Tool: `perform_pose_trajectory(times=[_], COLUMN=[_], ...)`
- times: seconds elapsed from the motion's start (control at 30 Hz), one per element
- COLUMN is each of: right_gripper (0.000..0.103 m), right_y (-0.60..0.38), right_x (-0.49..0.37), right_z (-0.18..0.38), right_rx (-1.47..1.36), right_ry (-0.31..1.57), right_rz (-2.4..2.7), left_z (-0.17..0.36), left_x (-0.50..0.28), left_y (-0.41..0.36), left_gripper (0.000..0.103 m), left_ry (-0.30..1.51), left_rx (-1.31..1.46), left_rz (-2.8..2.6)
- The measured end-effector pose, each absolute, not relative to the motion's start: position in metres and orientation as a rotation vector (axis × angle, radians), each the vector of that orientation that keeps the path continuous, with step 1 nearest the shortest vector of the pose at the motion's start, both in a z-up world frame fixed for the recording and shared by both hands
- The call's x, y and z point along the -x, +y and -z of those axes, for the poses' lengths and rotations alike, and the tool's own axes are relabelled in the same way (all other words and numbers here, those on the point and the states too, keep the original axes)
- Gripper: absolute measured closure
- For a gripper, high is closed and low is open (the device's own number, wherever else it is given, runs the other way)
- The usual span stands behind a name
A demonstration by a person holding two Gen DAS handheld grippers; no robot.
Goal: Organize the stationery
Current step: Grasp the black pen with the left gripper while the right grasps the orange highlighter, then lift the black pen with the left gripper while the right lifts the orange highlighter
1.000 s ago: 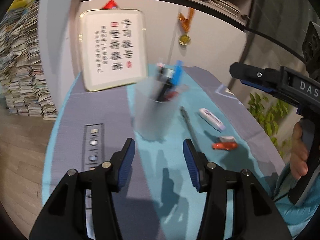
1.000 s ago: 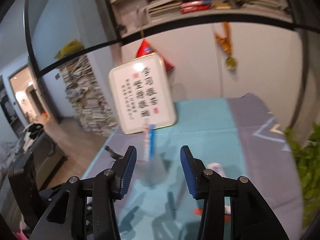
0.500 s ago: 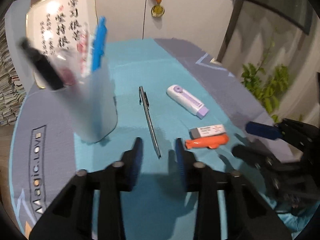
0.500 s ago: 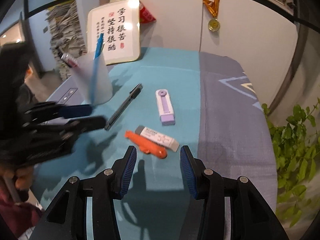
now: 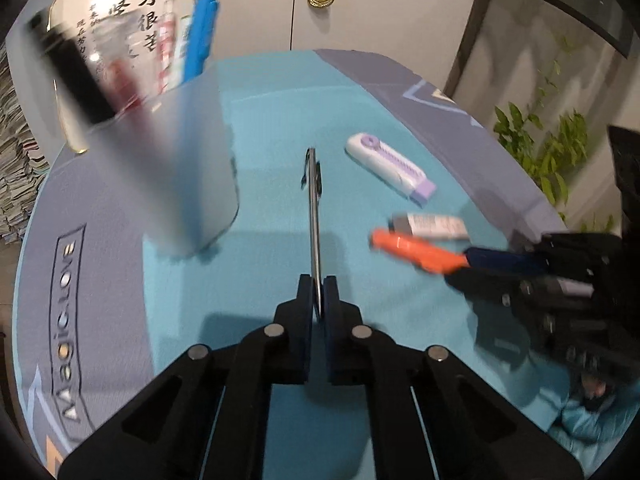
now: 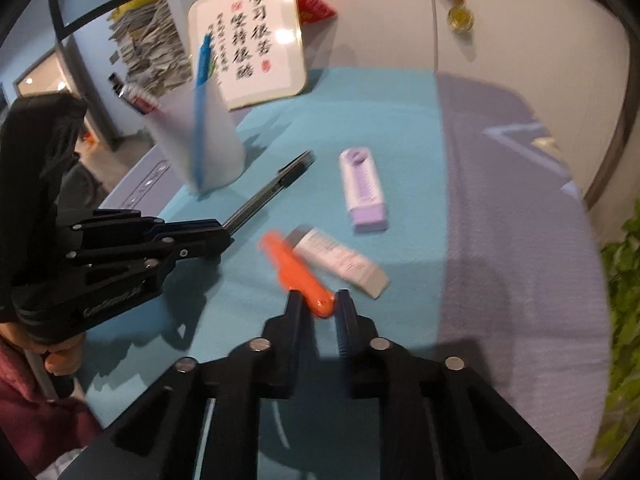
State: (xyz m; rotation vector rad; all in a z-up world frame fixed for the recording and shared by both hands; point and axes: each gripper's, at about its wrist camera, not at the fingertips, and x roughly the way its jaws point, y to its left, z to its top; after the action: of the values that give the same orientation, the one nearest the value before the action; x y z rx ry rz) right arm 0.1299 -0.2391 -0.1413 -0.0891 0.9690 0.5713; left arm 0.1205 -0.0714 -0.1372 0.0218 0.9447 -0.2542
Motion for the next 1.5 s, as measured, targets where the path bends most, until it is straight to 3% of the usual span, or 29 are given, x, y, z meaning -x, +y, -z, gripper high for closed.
perform_pose_trajectory(times=[0.4, 0.47, 0.53, 0.73, 0.87, 0.9, 1.0, 1.37, 1.5], right_gripper=[0.089, 0.089, 0.089, 0.089, 0.089, 0.089, 0.089, 0.089, 0.089], right_y=[-0.243, -0.247, -0.249, -0.259, -0.266, -0.268, -0.269, -0.270, -0.270], right_x=[-0.081, -0.082, -0.083, -0.084, -0.085, -0.085, -0.087, -0.086, -0.087], right_z=[0.134, 0.132, 0.130, 0.133, 0.135, 0.135, 0.137, 0.135, 0.136], right_rx=[0.116, 0.095, 0.082, 0.033, -0.002, -0.010, -0.023, -0.042, -0.049], right_ry=[0.942, 0.938, 0.932, 0.940, 0.944, 0.946, 0.952, 0.948, 0.947], right_rz=[-0.564, -0.556, -0.544, -0.516, -0.497, -0.496, -0.491, -0.484, -0.480], left_z=[0.129, 0.124, 0.122, 0.134, 0.141, 0.141, 0.139, 0.134, 0.131], left_x=[-0.060, -0.071, -0.084, -0.121, -0.134, -0.135, -0.132, -0.055, -0.034], left_y=[-0.047, -0.053, -0.063, -0.086, -0.086, -0.086, -0.086, -0.067, -0.060], left_gripper=[0.099, 0.087, 0.059, 0.064, 0.083, 0.094, 0.100, 0.101, 0.097], left_ry=[0.929, 0.893, 0.865, 0.873, 0.894, 0.899, 0.904, 0.918, 0.928], left_rx=[-0.077, -0.072, -0.077, -0.115, -0.104, -0.107, -0.101, -0.241, -0.294], left_rz=[0.298, 0.283, 0.272, 0.241, 0.226, 0.227, 0.242, 0.290, 0.309])
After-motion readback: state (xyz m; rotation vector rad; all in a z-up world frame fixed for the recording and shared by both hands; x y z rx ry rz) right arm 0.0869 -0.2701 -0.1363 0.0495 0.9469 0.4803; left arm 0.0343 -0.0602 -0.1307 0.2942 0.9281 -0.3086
